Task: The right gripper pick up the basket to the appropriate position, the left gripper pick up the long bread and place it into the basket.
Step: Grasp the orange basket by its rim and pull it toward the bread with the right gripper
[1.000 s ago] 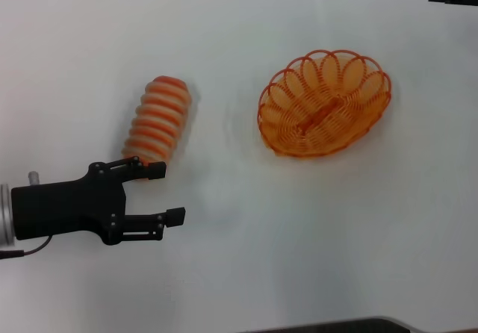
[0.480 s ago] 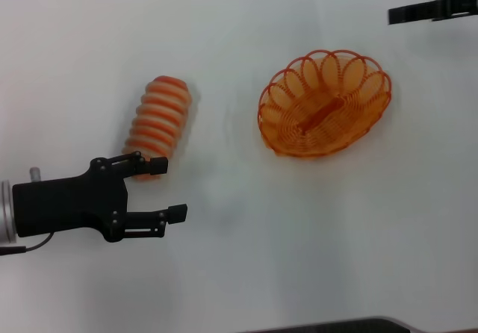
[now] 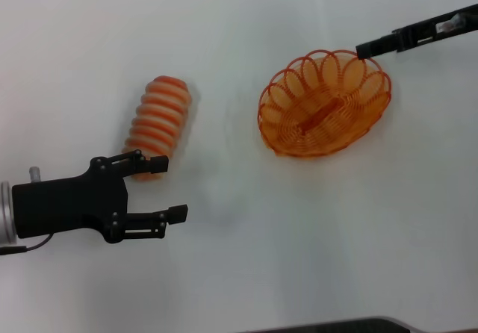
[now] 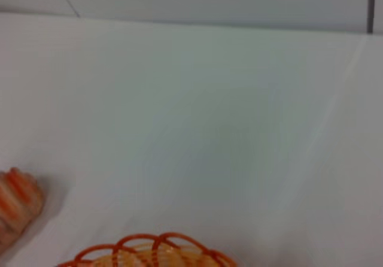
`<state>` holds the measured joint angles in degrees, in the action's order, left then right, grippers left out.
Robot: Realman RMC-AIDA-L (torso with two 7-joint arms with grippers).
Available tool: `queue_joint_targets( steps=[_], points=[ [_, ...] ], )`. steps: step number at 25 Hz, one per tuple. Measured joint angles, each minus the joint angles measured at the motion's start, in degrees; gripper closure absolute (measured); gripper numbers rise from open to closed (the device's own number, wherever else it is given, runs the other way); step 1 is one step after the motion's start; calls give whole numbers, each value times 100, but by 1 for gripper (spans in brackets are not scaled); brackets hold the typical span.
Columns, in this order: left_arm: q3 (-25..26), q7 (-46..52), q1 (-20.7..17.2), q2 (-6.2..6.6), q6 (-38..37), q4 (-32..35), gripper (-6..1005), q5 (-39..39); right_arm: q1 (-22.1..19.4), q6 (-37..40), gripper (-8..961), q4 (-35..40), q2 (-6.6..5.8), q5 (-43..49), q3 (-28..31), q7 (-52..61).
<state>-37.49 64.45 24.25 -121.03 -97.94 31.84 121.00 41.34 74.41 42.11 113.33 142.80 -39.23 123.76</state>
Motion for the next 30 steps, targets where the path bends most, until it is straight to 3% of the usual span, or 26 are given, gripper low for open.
queue_joint_targets(
  steps=[14,26,30],
  points=[
    [-3,-11,18,-2,31,-13,126,1,75,-99,269,-369,10,70,-121,94],
    [-30,-22,22,-17,47,-11,126,3,48,-120,368,-428,14,73,-153,232],
    [-36,-66,15,-17,47,-11,126,3,25,-124,505,-432,14,73,-155,235]
  ],
)
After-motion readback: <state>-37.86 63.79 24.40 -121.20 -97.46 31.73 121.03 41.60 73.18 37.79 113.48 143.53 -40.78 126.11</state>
